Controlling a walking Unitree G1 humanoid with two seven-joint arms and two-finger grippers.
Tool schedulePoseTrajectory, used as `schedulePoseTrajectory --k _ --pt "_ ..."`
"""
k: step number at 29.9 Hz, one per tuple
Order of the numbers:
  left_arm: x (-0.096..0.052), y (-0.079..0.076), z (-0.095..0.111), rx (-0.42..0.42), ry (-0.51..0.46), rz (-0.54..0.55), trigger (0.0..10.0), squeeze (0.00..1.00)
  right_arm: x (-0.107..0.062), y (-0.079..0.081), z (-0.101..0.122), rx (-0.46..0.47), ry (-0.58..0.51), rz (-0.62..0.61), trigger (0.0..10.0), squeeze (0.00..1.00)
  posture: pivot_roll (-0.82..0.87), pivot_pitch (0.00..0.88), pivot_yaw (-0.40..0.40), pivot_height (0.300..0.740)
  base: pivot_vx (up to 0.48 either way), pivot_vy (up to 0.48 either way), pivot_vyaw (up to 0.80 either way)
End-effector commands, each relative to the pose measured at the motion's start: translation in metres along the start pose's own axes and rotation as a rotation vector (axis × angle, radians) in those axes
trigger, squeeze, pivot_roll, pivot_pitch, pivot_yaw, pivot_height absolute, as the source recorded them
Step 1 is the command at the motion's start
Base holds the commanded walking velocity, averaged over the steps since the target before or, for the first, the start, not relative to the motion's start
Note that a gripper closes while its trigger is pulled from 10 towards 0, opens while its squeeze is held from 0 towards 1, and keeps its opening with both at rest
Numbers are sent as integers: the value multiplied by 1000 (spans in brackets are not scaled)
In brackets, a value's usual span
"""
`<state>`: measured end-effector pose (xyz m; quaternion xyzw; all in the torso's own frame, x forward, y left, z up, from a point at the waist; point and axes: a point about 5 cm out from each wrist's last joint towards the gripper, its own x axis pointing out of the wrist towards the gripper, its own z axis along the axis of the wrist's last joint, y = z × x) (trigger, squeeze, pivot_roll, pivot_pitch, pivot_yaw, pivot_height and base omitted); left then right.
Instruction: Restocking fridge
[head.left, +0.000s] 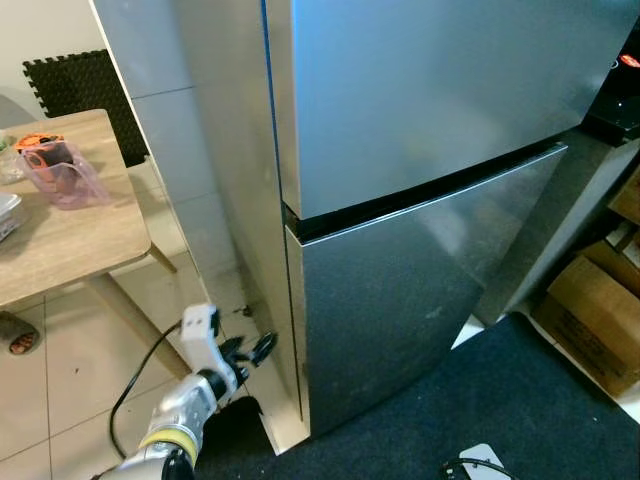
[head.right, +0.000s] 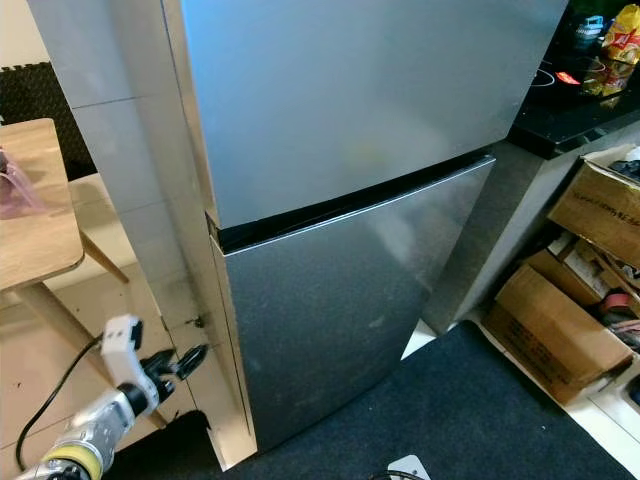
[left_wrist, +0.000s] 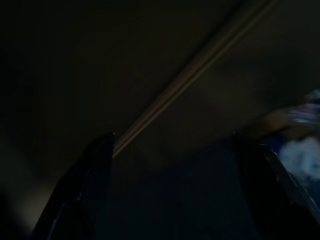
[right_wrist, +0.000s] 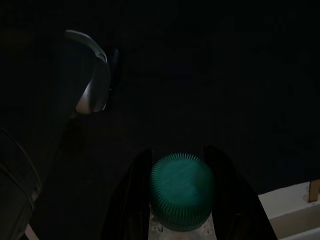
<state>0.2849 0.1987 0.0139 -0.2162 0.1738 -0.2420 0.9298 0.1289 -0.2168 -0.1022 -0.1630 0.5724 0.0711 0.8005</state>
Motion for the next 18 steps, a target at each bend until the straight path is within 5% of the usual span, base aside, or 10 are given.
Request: schedulePoseTrajectory --k 1,7,18 --pt "8 -10 9 67 9 -124 10000 0 0 -3 -3 -8 10 -7 10000 0 -72 0 -38 740 0 0 0" --pt "21 -24 33 200 -26 -254 10000 0 0 -3 -3 -8 10 -8 10000 0 -73 0 -38 740 0 0 0" --pt "40 -39 75 321 -183 -233 10000 0 -1 -3 -3 -8 10 -8 10000 0 -73 0 -39 740 0 0 0"
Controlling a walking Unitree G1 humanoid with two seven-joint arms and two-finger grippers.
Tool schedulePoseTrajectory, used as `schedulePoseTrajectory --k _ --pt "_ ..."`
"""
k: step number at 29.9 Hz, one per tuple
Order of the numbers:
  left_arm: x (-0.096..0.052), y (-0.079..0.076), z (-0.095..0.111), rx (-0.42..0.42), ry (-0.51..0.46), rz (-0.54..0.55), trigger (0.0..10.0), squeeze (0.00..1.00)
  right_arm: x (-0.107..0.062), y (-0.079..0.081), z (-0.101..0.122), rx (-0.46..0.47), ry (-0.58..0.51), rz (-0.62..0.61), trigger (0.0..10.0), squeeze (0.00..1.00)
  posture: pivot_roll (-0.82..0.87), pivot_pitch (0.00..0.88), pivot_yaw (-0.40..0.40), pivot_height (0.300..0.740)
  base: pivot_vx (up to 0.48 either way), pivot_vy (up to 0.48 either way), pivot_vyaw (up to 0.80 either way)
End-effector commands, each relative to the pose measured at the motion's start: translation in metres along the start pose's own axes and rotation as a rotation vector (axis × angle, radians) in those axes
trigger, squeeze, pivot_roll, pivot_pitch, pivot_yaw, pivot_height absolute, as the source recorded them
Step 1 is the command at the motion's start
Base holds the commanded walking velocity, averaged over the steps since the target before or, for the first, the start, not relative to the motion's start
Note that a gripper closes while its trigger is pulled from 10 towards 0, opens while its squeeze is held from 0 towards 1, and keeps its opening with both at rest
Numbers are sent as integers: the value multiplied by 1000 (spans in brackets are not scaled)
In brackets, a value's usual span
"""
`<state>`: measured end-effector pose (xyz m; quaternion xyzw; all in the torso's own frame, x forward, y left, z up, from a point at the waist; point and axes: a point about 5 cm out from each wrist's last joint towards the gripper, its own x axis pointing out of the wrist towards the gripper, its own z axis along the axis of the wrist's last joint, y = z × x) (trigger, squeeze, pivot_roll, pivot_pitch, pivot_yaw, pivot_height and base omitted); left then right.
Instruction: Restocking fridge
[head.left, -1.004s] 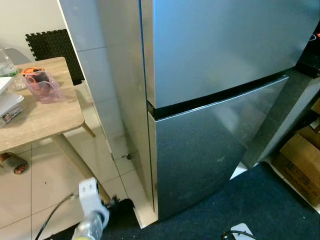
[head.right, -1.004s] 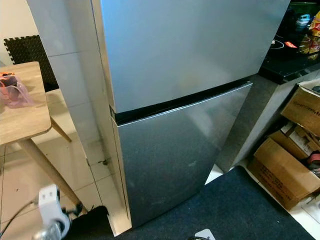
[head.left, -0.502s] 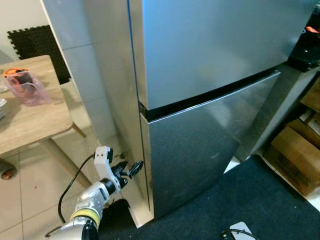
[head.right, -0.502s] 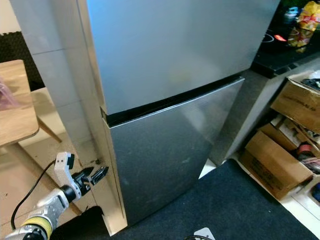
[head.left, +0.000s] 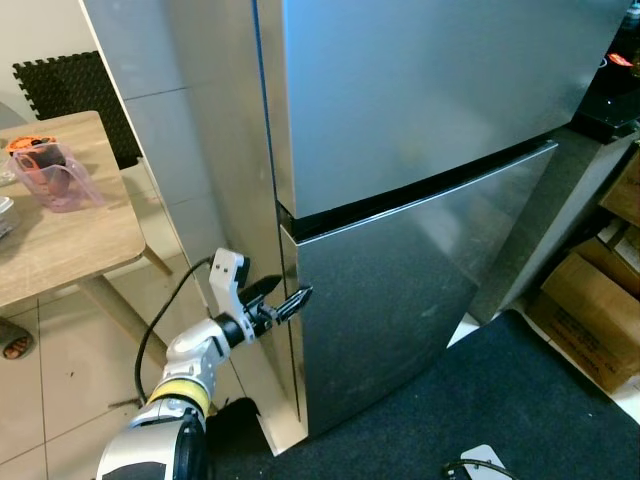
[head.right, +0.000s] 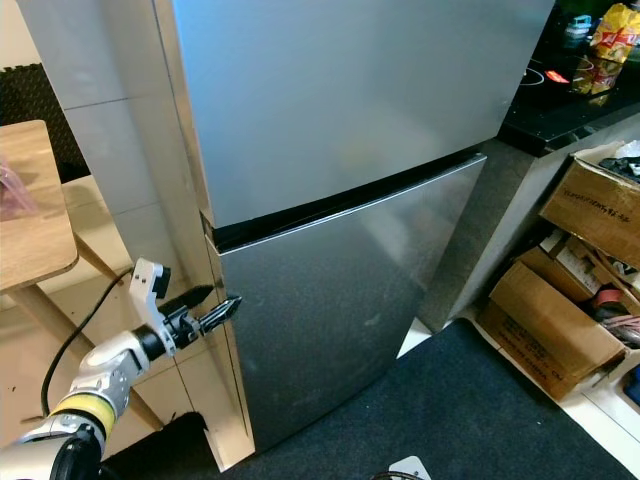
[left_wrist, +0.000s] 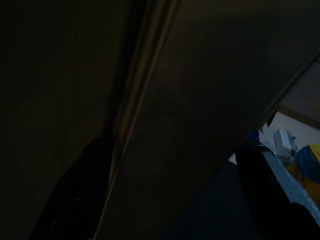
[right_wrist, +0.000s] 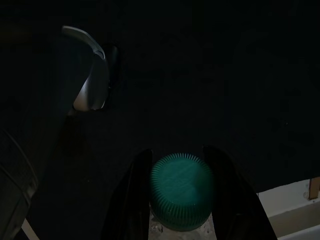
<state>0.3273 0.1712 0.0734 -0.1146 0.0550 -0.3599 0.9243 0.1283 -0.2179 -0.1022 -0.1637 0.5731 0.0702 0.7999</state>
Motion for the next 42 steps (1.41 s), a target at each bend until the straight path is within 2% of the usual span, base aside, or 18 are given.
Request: schedulePoseTrajectory --k 1,8,9,10,11,14,16,17,19,28,33,35,37,42 --pt "6 1 15 42 -57 12 10000 0 0 -3 -2 -8 8 -6 10000 0 -73 0 -39 740 0 0 0" --pt "18 -11 22 49 -96 -103 10000 0 0 -3 -3 -11 9 -7 10000 0 -75 0 -42 740 0 0 0" --pt "20 -16 21 48 -90 -149 10000 0 0 -3 -3 -11 9 -8 10000 0 -75 0 -42 740 0 0 0" --pt "24 -27 16 40 -67 -253 10000 0 0 -3 -3 -13 10 -8 10000 0 -75 0 -42 740 0 0 0" --pt "25 -31 13 36 -57 -289 10000 0 0 -3 -3 -13 10 -8 10000 0 -75 0 -42 740 0 0 0" --pt "25 -31 13 36 -57 -289 10000 0 0 -3 -3 -13 10 -8 10000 0 -75 0 -42 740 0 0 0" --pt "26 -43 4 23 -14 -400 10000 0 0 -3 -4 -14 11 -9 10000 0 -75 0 -42 740 0 0 0" --pt "26 -43 4 23 -14 -400 10000 0 0 -3 -4 -14 11 -9 10000 0 -75 0 -42 740 0 0 0" --pt "28 -59 -7 3 29 -515 10000 0 0 -2 -4 -15 11 -8 10000 0 -75 0 -41 740 0 0 0" --pt "28 -84 -24 -54 71 -659 10000 0 0 -2 -5 -15 12 -8 10000 0 -75 0 -40 740 0 0 0" --pt "23 -88 -29 -89 97 -714 10000 0 0 -1 -5 -14 13 -6 10000 0 -74 0 -39 740 0 0 0" --pt "18 -87 -36 -112 131 -718 10000 0 0 -1 -5 -13 14 -5 10000 0 -75 0 -38 740 0 0 0" --pt "7 -79 -49 -159 188 -662 10000 0 0 0 -6 -12 15 -2 10000 0 -73 0 -37 740 0 0 0" --pt "-30 -50 -94 -274 349 -228 10000 0 0 1 -7 -10 17 4 10000 0 -72 0 -39 740 0 0 0"
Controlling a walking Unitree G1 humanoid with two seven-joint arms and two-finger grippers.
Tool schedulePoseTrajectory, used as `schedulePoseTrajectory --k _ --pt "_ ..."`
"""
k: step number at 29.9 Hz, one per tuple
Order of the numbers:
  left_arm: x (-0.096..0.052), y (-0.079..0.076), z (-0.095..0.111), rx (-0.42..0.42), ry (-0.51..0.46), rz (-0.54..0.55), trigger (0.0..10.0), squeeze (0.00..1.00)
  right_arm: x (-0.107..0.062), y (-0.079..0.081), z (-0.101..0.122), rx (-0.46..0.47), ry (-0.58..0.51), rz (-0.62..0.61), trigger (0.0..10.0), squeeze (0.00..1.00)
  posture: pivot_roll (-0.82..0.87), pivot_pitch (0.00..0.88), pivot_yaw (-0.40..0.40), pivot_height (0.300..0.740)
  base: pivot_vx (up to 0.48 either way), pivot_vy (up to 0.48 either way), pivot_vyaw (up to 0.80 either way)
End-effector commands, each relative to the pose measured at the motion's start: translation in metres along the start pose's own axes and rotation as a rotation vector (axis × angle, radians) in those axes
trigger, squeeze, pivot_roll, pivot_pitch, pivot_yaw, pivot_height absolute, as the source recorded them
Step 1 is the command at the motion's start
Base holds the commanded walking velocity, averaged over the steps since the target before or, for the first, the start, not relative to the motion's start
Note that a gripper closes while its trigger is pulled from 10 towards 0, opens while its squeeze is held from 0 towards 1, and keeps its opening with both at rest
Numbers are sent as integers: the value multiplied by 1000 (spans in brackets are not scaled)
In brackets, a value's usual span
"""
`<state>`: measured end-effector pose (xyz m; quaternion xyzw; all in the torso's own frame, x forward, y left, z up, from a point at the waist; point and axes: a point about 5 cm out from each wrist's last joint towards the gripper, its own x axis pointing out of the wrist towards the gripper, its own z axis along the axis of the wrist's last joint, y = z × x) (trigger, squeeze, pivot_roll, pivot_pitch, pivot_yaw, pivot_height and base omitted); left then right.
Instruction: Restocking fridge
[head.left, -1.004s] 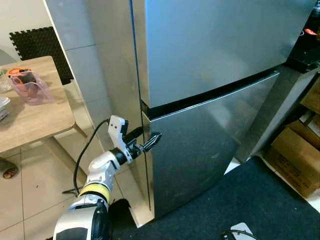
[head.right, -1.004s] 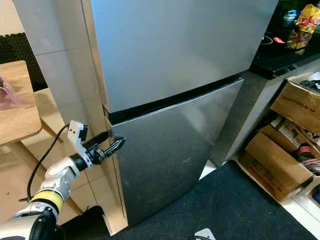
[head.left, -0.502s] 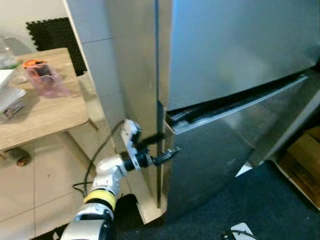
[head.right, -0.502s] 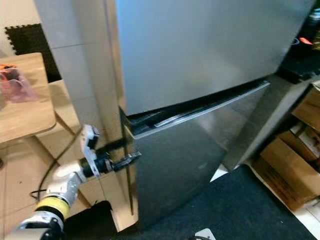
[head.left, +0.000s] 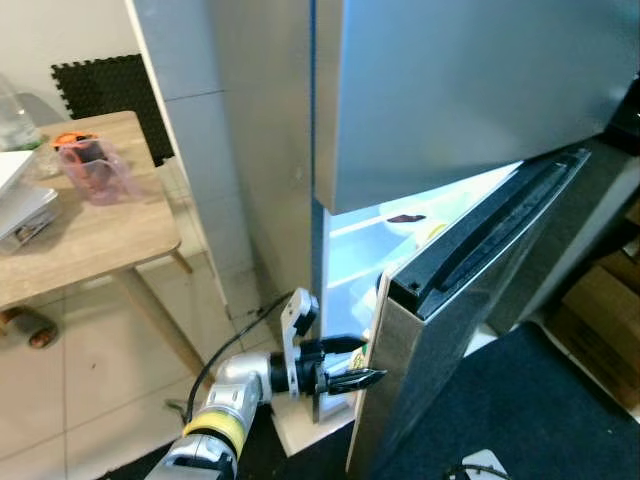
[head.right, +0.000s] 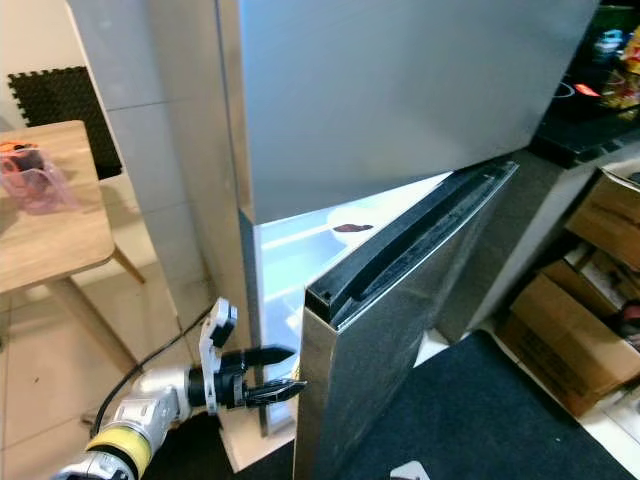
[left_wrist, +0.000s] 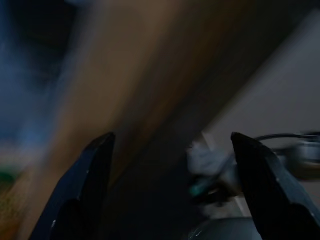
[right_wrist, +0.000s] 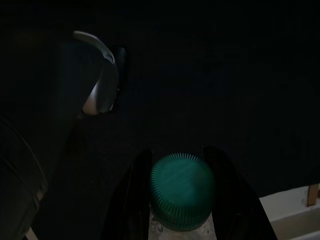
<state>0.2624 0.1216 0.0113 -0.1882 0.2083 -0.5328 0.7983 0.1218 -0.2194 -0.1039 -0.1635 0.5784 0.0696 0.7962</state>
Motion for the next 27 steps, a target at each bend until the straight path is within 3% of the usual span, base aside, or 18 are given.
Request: schedulePoseTrajectory --k 1,2,4,9,12,13,15,27 --pt "-17 9 -15 -47 35 160 10000 0 0 0 0 -11 4 3 10000 0 -72 0 -39 740 0 0 0" --pt "-28 14 -30 -98 59 286 10000 0 0 0 0 -11 4 3 10000 0 -72 0 -39 740 0 0 0" --pt "-44 16 -50 -179 67 437 10000 0 0 0 0 -13 5 3 10000 0 -69 0 -43 740 0 0 0" --pt "-55 16 -65 -232 83 555 10000 0 0 -1 0 -14 5 2 10000 0 -70 0 -43 740 0 0 0" --pt "-82 14 -99 -329 145 838 10000 0 0 -1 0 -21 7 2 10000 0 -68 0 -46 740 0 0 0" --pt "-82 14 -99 -329 145 838 10000 0 0 -1 0 -21 7 2 10000 0 -68 0 -46 740 0 0 0" --pt "-92 9 -117 -369 196 951 10000 0 0 -1 -1 -33 15 3 10000 0 -68 0 -46 740 0 0 0" --pt "-98 -9 -149 -433 316 1030 10000 0 0 1 -4 -24 31 14 10000 0 -68 0 -44 740 0 0 -535"
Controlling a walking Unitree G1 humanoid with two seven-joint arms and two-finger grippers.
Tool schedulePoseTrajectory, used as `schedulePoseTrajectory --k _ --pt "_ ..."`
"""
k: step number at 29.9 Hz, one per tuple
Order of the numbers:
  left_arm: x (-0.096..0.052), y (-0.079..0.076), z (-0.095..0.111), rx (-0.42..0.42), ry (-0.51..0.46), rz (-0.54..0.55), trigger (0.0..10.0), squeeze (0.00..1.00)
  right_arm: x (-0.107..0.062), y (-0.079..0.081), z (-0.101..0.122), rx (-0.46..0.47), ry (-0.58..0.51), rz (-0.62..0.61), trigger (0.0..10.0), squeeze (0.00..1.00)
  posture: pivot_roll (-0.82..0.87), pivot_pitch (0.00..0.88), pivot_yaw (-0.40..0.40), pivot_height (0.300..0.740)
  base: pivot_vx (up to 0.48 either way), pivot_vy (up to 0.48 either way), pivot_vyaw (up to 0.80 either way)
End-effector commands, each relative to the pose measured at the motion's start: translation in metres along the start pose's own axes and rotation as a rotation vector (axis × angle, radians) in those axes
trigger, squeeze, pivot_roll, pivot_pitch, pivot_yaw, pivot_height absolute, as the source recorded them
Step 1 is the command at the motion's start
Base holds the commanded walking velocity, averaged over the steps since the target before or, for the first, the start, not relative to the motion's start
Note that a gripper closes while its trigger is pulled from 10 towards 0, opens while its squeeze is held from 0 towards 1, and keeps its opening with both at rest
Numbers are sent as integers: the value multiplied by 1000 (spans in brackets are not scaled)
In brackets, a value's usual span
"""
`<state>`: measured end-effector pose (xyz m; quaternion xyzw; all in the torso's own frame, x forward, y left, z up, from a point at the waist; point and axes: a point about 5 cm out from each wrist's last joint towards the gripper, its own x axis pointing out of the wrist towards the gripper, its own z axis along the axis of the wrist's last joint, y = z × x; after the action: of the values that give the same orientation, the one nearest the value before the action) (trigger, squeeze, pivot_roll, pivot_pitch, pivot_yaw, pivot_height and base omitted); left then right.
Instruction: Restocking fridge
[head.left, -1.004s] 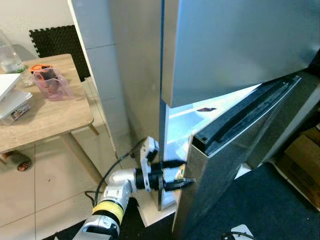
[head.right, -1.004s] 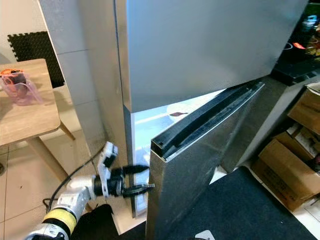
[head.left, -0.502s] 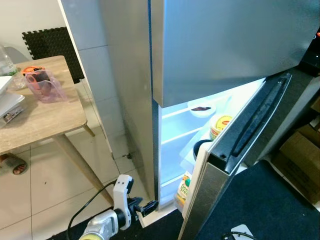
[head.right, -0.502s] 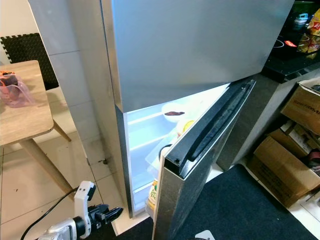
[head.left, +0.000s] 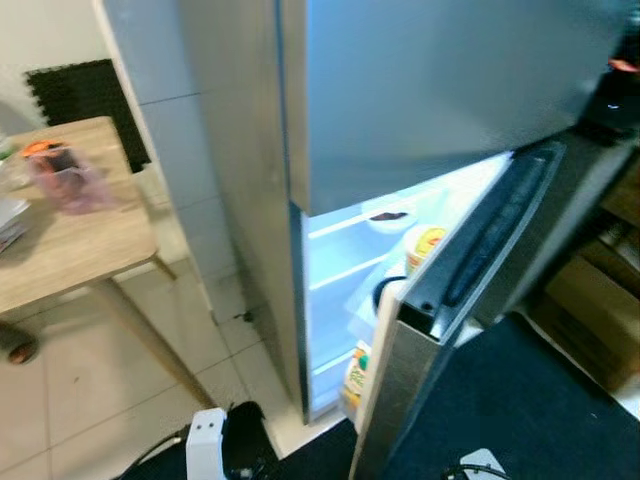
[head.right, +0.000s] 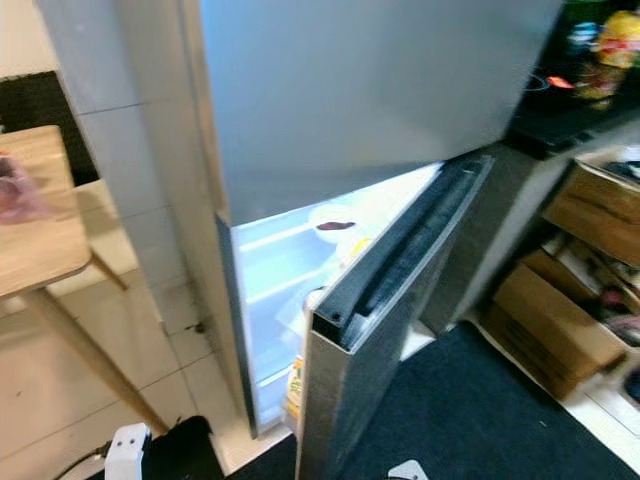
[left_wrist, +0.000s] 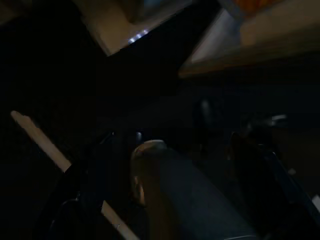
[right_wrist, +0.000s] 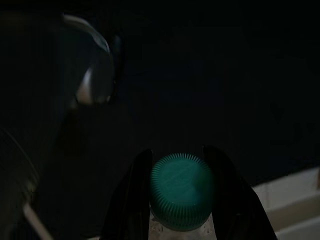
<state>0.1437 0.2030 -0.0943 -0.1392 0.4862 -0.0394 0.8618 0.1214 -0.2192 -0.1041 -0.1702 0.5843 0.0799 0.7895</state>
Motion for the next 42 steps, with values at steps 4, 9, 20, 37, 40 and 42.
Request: schedulePoseTrajectory --k 4,9,20,37,40,42 --pt "-2 2 -11 -5 41 37 10000 0 0 1 -4 12 19 10 10000 0 -68 0 -45 740 0 0 -752" --pt "-4 9 -11 11 49 72 10000 0 0 2 -4 19 22 15 10000 0 -69 0 -45 740 0 0 -756" --pt "4 -7 -12 32 66 84 10000 0 0 3 -5 26 24 25 10000 0 -70 0 -43 740 0 0 -763" --pt "8 -20 -14 36 59 29 10000 0 0 2 -2 32 0 14 10000 0 -69 0 -43 740 0 -52 -482" --pt "3 -10 -16 33 61 57 10000 0 0 3 -2 34 -1 13 10000 0 -69 0 -42 740 0 -308 0" --pt "-1 -1 -18 28 60 91 10000 0 0 3 -2 34 -2 13 10000 0 -69 0 -42 740 0 0 0"
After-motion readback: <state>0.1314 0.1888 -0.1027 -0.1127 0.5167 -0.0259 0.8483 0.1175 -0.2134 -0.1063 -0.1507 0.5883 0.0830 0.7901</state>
